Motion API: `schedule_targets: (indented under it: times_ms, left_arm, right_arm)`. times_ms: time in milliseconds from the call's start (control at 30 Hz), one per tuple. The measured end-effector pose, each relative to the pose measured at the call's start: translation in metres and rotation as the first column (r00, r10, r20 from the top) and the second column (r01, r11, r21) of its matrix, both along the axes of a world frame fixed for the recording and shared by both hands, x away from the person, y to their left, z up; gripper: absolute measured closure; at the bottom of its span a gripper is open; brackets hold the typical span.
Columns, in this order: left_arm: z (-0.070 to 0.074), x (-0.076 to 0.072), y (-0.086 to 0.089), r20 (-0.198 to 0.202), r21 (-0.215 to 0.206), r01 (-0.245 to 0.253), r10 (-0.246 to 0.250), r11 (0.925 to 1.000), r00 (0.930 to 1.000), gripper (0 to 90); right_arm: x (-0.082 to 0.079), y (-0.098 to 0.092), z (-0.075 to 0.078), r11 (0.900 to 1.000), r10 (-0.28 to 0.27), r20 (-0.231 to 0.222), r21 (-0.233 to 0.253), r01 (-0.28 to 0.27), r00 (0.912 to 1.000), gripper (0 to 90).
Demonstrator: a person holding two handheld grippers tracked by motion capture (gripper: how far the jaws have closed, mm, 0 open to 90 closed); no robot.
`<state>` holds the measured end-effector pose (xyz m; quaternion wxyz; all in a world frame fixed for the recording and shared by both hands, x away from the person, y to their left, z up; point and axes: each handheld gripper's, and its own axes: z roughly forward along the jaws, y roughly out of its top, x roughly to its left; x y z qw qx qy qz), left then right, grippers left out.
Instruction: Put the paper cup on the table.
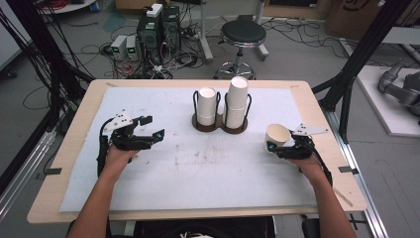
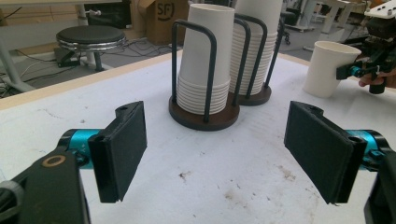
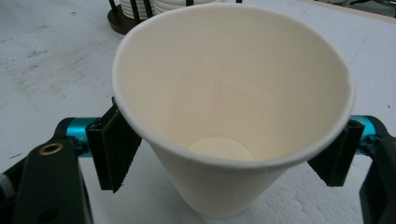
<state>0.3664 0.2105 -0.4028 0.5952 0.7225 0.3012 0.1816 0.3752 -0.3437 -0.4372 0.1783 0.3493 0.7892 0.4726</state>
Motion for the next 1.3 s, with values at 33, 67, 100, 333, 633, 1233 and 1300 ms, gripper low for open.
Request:
schedule_targets:
  times_ms: [33, 67, 100, 333, 633, 1233, 1300]
  left_arm:
    - [0.000, 0.000, 0.000, 0.000, 0.000, 0.000, 0.000, 1.0000, 1.0000, 21.2]
    - [0.000, 0.000, 0.000, 0.001, 0.000, 0.000, 0.000, 1.0000, 1.0000, 21.2]
    - [0.000, 0.000, 0.000, 0.001, -0.002, 0.001, -0.001, 1.0000, 1.0000, 21.2]
    - [0.000, 0.000, 0.002, -0.002, -0.007, 0.003, -0.003, 1.0000, 1.0000, 21.2]
    - [0.000, 0.001, 0.002, -0.003, -0.020, 0.005, -0.005, 0.9998, 1.0000, 21.3]
    - [0.001, 0.000, 0.003, 0.004, -0.034, 0.007, -0.007, 0.9994, 1.0000, 21.2]
    - [0.002, -0.001, 0.003, 0.006, -0.035, 0.010, -0.010, 0.9993, 0.9999, 21.2]
  right_arm:
    - [-0.001, 0.000, 0.000, 1.000, 0.000, -0.002, 0.001, 0.000, 1.0000, 21.1]
    - [-0.001, -0.001, 0.000, 1.000, 0.000, -0.001, 0.001, 0.000, 1.0000, 21.1]
    - [-0.001, -0.001, 0.001, 1.000, -0.007, -0.006, 0.000, 0.007, 1.0000, 21.1]
    - [-0.011, -0.010, 0.005, 0.999, -0.023, -0.003, -0.027, 0.023, 0.9997, 21.1]
    - [-0.026, -0.017, 0.014, 1.000, 0.005, -0.011, 0.007, -0.005, 0.9999, 21.1]
    - [-0.038, -0.020, 0.055, 0.992, 0.013, 0.088, 0.125, -0.024, 0.9960, 21.1]
    - [-0.038, -0.013, 0.058, 0.991, 0.030, 0.101, 0.129, -0.043, 0.9944, 21.1]
